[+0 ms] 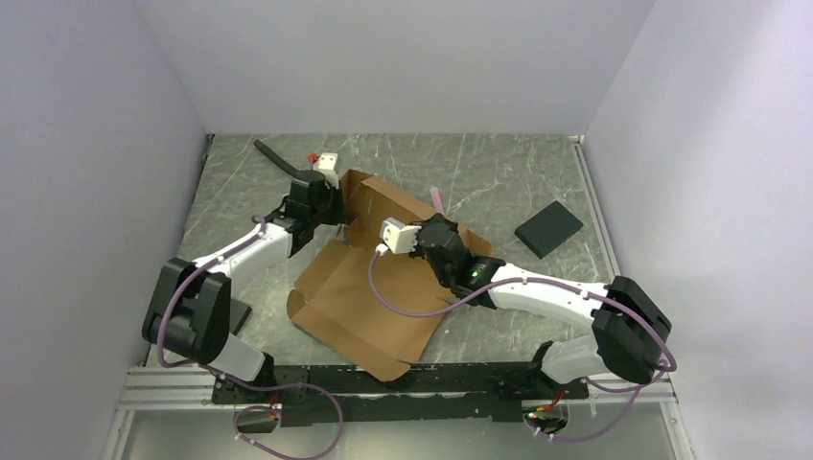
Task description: Fold the paper box
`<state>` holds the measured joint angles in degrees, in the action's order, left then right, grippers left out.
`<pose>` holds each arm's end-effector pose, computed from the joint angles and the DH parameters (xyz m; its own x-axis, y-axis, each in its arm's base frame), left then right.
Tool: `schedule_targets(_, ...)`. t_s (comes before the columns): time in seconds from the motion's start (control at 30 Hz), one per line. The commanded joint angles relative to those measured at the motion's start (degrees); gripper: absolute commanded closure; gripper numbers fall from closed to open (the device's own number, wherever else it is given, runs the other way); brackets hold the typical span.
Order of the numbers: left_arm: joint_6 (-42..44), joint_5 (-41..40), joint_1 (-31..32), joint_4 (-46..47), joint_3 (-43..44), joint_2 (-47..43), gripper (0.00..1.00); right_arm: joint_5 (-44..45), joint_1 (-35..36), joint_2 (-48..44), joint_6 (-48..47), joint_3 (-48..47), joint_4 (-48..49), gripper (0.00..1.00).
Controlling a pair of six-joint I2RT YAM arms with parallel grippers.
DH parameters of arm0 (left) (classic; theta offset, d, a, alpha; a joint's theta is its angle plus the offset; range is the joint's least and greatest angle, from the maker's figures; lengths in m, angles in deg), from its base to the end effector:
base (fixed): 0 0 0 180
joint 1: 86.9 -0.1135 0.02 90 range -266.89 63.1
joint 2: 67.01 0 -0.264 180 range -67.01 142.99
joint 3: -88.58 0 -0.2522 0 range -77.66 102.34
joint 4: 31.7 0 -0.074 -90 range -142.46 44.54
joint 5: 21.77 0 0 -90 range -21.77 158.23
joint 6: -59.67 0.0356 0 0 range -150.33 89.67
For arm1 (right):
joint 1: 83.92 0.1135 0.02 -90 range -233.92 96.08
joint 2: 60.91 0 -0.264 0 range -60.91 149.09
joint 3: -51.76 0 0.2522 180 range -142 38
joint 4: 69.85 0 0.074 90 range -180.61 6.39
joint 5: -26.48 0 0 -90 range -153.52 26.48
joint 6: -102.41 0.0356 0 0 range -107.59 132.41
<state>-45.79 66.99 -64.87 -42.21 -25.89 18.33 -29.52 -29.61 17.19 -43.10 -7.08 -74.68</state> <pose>0.3066 -0.1232 0.2358 -0.5464 -0.0664 -0.8349 0.2200 0.9505 -0.2196 0.1901 0.2305 0.2464 0.1747 -0.9281 -0.3288 -0.4089 0.2354 -0.8817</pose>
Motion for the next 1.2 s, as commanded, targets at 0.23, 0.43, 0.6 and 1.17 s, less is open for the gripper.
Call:
schedule_targets(0.23,-1.02,-0.5,2.24,-6.14,2.79,-8.58,1.0,-0.75,-0.3,2.71,0.89,-2.57,-3.96,1.0)
schedule_targets(0.43,-3.99,0.71,2.72,-6.53,-1.72,-11.73,1.0,-2.33,-0.6,2.55,1.94,-4.3,-6.92,1.0)
schedule_targets(0.6,-5.01,0.66,2.94,-6.68,-3.37,-12.28,1.0,-3.93,-0.51,2.05,3.21,-4.15,-8.49,1.0)
schedule_targets(1.17,-13.21,0.21,4.87,-5.8,-10.09,-14.92,1.0,-5.05,1.76,0.73,2.13,-1.59,-7.58,1.0)
